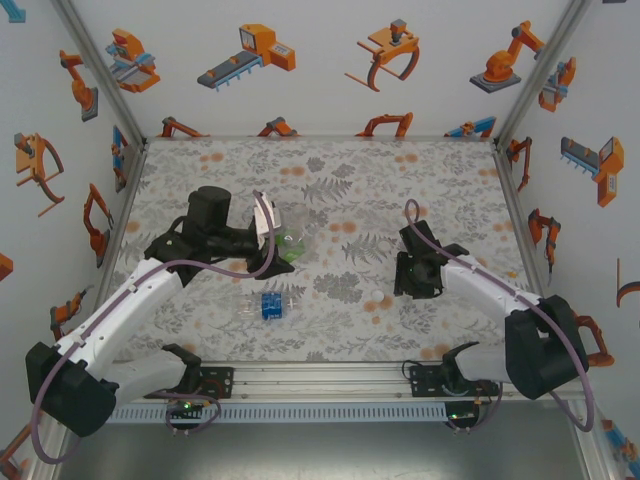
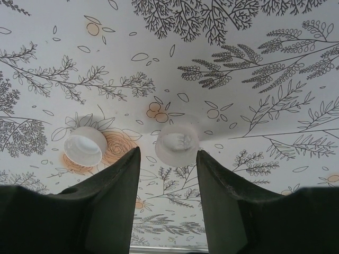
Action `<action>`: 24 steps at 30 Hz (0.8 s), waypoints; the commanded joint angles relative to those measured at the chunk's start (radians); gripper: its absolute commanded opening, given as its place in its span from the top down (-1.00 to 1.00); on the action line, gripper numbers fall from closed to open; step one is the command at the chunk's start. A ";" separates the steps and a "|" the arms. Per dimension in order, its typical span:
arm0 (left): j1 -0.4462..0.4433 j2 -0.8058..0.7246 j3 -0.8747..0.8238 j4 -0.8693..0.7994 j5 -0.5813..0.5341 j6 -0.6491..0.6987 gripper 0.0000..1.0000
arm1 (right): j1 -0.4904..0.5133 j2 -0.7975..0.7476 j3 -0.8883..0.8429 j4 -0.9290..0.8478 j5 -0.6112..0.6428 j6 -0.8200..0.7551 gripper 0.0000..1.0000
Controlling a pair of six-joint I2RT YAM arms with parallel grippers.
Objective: Screw on the bottle caps
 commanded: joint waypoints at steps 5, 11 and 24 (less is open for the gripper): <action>-0.004 0.002 0.025 -0.008 0.023 -0.001 1.00 | -0.008 0.003 -0.023 0.020 -0.002 -0.012 0.12; -0.003 0.002 0.024 -0.008 0.023 -0.001 1.00 | -0.009 0.007 -0.036 0.030 -0.003 -0.009 0.16; -0.006 0.007 0.025 -0.010 0.025 -0.001 1.00 | -0.021 0.023 -0.065 0.070 -0.020 0.009 0.42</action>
